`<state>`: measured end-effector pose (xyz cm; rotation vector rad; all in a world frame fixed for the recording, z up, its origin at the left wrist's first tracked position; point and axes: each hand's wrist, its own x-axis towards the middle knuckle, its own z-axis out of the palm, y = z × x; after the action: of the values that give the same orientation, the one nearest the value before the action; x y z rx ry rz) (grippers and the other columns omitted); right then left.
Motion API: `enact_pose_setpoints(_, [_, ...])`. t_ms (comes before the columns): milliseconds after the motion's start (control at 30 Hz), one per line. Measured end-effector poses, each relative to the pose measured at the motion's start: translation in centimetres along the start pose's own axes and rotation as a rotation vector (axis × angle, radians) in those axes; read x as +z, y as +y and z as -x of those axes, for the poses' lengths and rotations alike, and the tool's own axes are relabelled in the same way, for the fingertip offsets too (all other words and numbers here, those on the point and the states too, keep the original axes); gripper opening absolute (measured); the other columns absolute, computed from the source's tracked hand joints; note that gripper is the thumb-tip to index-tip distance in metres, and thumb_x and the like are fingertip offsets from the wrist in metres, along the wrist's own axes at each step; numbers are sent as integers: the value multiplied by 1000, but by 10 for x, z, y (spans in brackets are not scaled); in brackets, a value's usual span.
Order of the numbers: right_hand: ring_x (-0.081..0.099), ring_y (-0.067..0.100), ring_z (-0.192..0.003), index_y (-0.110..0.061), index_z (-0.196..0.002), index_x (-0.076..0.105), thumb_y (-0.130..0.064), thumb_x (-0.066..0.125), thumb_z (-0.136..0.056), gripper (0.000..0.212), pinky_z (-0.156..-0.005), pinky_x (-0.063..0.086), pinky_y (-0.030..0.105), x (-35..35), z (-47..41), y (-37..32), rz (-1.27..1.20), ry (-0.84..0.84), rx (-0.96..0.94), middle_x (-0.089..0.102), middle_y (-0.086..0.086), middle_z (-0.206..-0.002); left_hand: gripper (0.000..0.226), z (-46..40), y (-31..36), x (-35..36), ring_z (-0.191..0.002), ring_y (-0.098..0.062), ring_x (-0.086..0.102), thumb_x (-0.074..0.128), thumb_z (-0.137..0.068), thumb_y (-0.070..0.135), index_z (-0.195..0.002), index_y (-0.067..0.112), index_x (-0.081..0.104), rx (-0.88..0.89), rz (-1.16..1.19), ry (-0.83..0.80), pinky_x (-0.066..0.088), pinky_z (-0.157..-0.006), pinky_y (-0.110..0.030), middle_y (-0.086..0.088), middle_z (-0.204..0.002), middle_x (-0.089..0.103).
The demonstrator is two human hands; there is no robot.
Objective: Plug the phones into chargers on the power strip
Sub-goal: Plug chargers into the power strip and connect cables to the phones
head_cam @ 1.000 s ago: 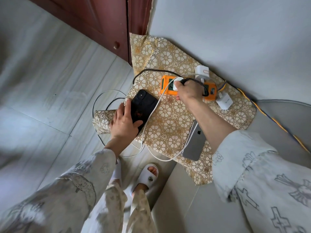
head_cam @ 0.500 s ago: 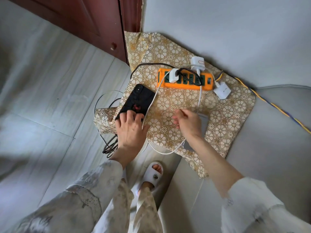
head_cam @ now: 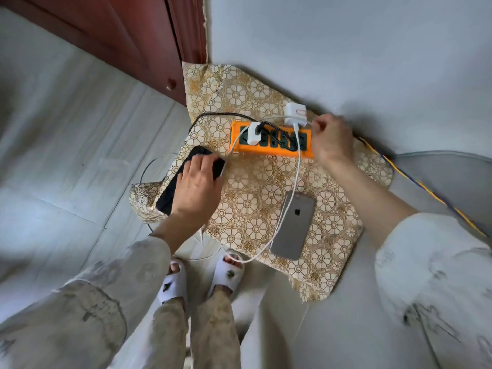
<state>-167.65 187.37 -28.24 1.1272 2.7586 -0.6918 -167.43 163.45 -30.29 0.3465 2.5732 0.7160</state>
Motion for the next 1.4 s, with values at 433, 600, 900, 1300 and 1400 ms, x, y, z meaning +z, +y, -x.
enact_pose_setpoints(433, [56, 23, -108, -10, -117, 54, -40, 57, -87, 43, -94, 47, 40, 7, -33, 9, -68, -186, -147, 60, 8, -120, 16, -41, 32, 17, -80, -30, 66, 54, -90, 17, -103, 10, 58, -226, 258, 178, 54, -75, -43, -11, -87, 72])
enact_pose_setpoints(600, [50, 12, -86, -8, -102, 67, -29, 52, -91, 27, -76, 36, 10, -2, -28, 17, -184, -145, -238, 58, 7, -101, 18, -49, 34, 10, -74, -22, 65, 59, -87, 23, -99, 8, 61, -267, 359, 16, 54, -73, -35, -6, -82, 70])
enact_pose_setpoints(900, [62, 26, -88, -7, -86, 71, -27, 52, -90, 28, -76, 43, 31, -39, -21, 15, -352, 43, -24, 70, 15, -92, 22, 23, -5, -6, -60, -20, 64, 53, -91, 21, -81, 5, 64, -384, 169, -228, 48, -62, -26, -10, -69, 69])
enact_pose_setpoints(1300, [43, -7, -38, -19, -89, 68, -25, 55, -90, 15, -42, 31, 8, -124, 60, -19, -597, -284, -128, 51, -26, -42, 54, 16, 61, -89, -127, -29, 44, 56, -89, 23, -138, 15, 36, -99, 73, -39, 36, -104, -41, -9, -143, 41])
enact_pose_setpoints(1400, [43, -5, -38, -21, -85, 66, -17, 53, -92, 15, -42, 29, 3, -154, 81, -38, -717, -363, -233, 51, -26, -43, 68, 25, 84, -91, -140, -22, 22, 56, -89, 20, -145, 19, 18, 65, 121, -88, 17, -114, -37, -3, -154, 20])
